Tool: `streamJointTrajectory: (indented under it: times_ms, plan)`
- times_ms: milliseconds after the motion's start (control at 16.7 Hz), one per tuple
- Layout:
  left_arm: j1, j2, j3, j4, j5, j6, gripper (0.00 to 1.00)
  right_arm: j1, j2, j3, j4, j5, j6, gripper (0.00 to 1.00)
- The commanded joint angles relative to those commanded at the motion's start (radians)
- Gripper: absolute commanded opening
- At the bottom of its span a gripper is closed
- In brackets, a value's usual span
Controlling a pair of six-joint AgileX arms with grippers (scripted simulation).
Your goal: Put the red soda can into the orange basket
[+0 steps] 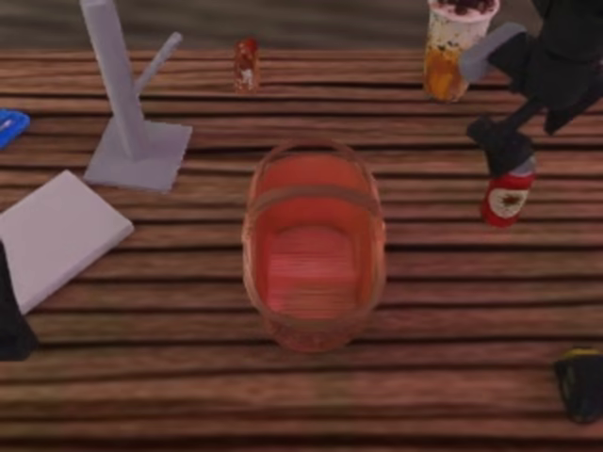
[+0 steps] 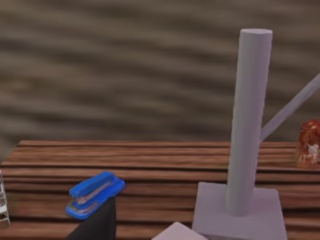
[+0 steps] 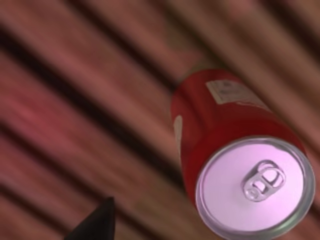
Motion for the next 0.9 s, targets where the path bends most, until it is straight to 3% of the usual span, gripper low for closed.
streamJointTrajectory:
  times_ms: [540, 900]
  plan:
    - [0.000, 0.000, 0.000, 0.000, 0.000, 0.000, 1.00, 0.001, 0.081, 0.062, -0.045, 0.002, -0.018, 1.00]
    - [0.000, 0.000, 0.000, 0.000, 0.000, 0.000, 1.00, 0.007, 0.104, -0.062, 0.106, 0.003, -0.018, 1.00]
